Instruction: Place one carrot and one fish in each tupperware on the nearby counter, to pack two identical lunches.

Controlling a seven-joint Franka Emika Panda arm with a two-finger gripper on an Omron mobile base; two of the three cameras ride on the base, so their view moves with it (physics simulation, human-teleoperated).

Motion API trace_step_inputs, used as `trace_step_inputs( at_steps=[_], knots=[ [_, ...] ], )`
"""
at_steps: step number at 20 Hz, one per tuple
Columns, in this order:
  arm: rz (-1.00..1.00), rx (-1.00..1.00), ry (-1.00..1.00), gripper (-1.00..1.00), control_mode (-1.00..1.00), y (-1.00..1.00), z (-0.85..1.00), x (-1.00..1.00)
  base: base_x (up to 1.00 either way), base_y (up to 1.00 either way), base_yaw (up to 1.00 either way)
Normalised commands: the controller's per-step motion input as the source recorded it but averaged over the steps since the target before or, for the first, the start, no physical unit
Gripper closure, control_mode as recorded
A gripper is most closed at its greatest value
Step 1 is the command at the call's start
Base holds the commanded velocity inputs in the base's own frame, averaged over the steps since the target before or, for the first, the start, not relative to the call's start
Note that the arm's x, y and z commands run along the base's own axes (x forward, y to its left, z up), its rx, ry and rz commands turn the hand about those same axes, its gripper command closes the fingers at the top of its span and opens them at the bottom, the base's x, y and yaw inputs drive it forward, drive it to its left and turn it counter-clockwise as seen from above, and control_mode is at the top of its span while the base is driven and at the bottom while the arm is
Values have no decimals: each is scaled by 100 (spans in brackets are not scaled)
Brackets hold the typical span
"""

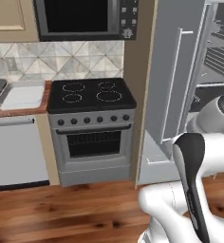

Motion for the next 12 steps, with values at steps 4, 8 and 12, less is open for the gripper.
trace_step_inputs(
  at_steps=[4,8,12],
  knots=[
    [0,0,0,-100,100,0,0,0,0,-100,-1],
    [0,0,0,-100,100,0,0,0,4,-100,0],
    [0,0,0,-100,100,0,0,0,18,-99,-2]
  ],
)
